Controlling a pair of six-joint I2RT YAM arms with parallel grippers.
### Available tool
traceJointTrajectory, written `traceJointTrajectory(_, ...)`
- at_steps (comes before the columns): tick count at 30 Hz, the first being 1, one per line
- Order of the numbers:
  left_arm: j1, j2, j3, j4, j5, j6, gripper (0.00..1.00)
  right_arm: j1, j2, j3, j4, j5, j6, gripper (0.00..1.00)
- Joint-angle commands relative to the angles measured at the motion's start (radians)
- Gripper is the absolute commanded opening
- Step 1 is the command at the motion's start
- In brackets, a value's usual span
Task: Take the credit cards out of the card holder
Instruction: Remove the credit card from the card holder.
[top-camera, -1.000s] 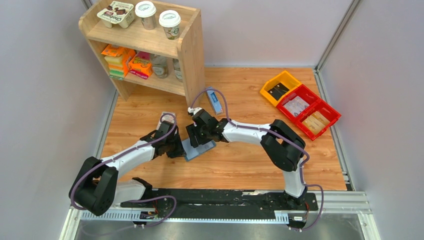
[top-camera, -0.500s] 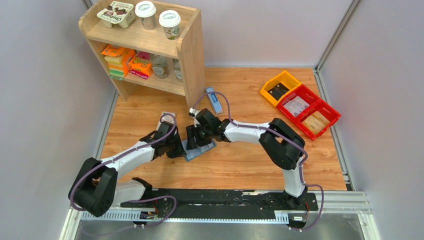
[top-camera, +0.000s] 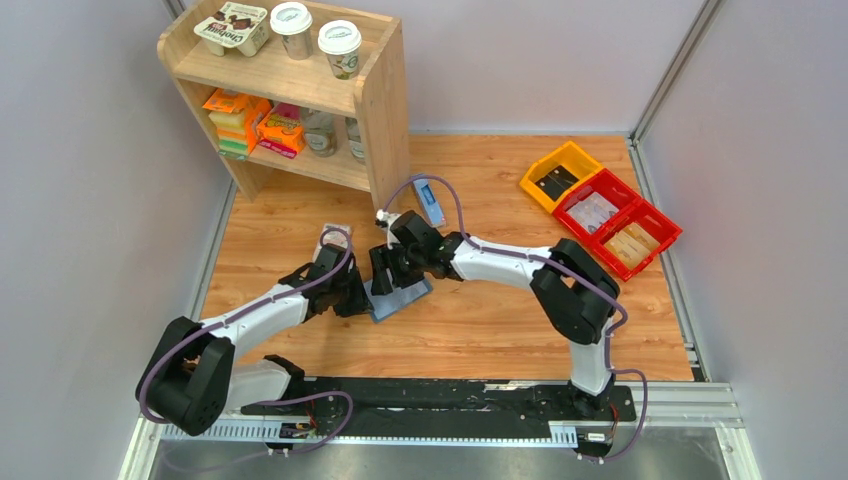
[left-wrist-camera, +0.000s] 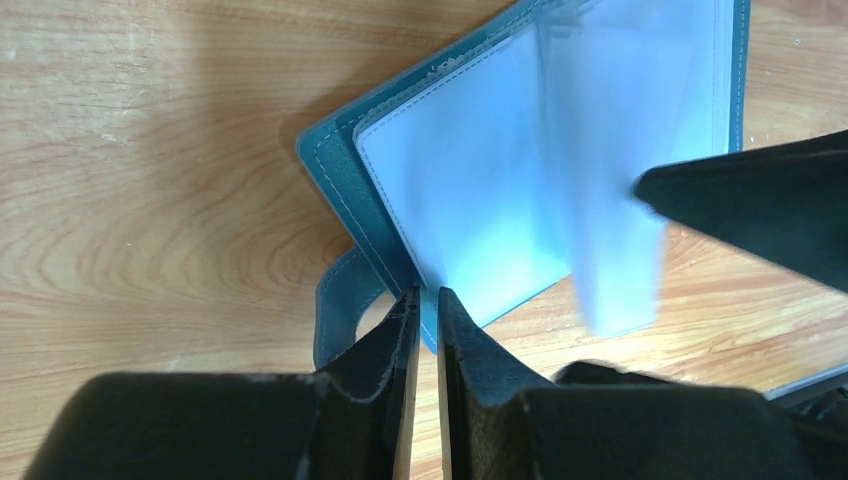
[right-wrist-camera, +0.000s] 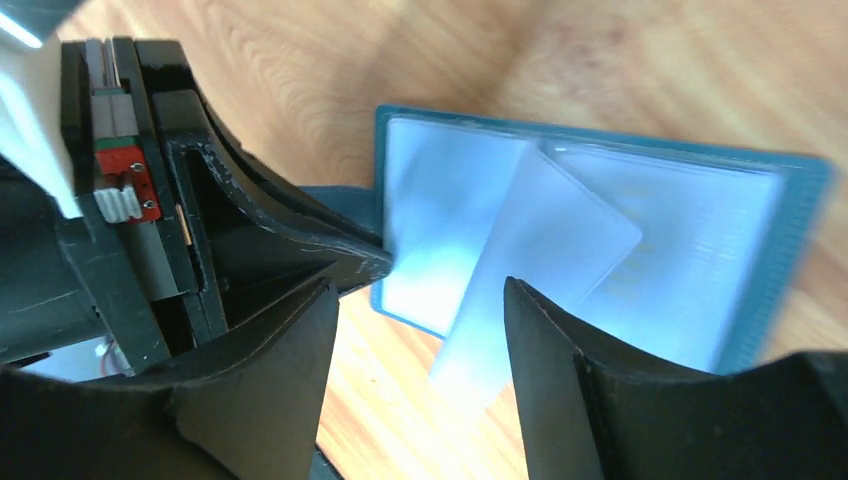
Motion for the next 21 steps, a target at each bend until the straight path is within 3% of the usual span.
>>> traceJointTrajectory(1,0.000,-0.022,-0.010,0.022,0.009,-0.004,0.19,0.004,-0.106,0.041,-0.112,0.294,-0.080,0.66)
traceJointTrajectory(4,-0.001,-0.022,-0.011,0.022,0.012,-0.004,0.19,0.005,-0.106,0.036,-0.147,0.395,-0.099,0.70)
traceJointTrajectory(11,-0.001,-0.022,-0.011,0.024,0.011,-0.005,0.19,0.010,-0.077,0.019,-0.153,0.382,-0.074,0.79)
traceJointTrajectory(21,0.000,-0.022,-0.011,0.024,0.011,-0.005,0.19,0.030,-0.026,0.039,-0.176,0.357,-0.059,0.78)
